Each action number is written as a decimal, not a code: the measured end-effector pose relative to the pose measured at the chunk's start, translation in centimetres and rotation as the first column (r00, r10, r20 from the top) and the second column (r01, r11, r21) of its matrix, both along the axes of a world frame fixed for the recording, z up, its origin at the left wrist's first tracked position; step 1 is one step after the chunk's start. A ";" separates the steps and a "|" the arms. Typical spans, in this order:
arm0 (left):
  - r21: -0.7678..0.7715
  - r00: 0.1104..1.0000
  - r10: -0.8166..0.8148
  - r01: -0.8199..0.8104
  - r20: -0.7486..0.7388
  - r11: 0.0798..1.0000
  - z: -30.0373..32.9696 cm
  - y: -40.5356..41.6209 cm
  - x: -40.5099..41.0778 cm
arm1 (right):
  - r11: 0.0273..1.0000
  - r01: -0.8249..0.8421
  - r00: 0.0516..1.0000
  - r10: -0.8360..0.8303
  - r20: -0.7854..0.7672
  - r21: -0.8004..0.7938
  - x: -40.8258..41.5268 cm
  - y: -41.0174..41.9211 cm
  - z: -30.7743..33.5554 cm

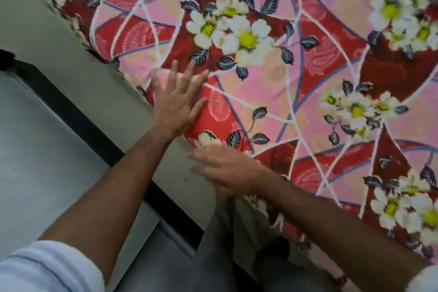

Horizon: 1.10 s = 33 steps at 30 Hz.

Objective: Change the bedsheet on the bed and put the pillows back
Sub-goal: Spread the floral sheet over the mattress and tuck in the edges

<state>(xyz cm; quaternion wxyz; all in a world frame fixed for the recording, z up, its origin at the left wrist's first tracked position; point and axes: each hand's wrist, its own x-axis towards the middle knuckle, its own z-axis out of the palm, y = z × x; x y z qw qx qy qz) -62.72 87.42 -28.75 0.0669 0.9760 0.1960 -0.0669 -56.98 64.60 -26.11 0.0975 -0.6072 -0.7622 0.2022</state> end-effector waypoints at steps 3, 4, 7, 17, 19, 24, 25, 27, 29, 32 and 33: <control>-0.104 0.922 0.386 -0.382 0.024 0.918 -0.2 4.3 -2.9 | 0.740 0.668 0.744 -0.661 -0.094 0.078 6.7 2.1 3.5; -0.160 0.887 0.461 -0.452 0.022 0.878 -0.2 5.1 -3.7 | 0.612 0.789 0.614 -0.786 -0.074 0.058 8.3 3.0 5.9; -0.176 0.878 0.478 -0.471 0.000 0.865 -0.4 6.2 -4.3 | 0.312 0.941 0.324 -0.942 0.087 -0.128 14.2 4.5 7.1; -0.062 0.997 0.059 -0.056 0.046 0.997 4.1 9.0 5.2 | 0.994 0.109 0.987 -0.106 0.121 -0.012 2.6 12.5 -0.9; -0.075 1.000 -0.010 0.009 -0.019 0.997 4.1 10.3 8.1 | 1.000 0.010 0.997 -0.010 -0.073 -0.001 1.6 13.5 -0.3; -0.057 0.989 -0.032 0.024 -0.146 0.998 1.7 15.1 11.6 | 0.765 0.644 0.680 -0.560 -0.473 0.021 13.1 14.4 2.2; -0.037 0.990 -0.014 0.009 -0.140 0.999 1.1 16.4 11.3 | 0.655 0.754 0.618 -0.682 -0.392 0.051 17.1 14.1 1.6; -0.008 0.991 0.087 -0.088 -0.100 0.996 0.2 19.1 9.6 | 0.476 0.872 0.487 -0.864 -0.126 0.113 25.2 13.2 -0.5; 0.016 0.968 0.246 -0.246 -0.036 0.969 0.2 22.0 7.9 | 0.323 0.943 0.314 -0.943 0.115 0.075 31.4 12.6 -1.9; -0.005 0.933 0.359 -0.359 -0.004 0.933 0.2 27.9 7.2 | 0.172 0.982 0.142 -0.943 0.301 0.076 32.5 15.7 -2.7; -0.018 0.940 0.342 -0.342 -0.004 0.939 -0.1 29.7 7.6 | 0.219 0.969 0.168 -0.924 0.342 0.116 31.0 17.8 -2.8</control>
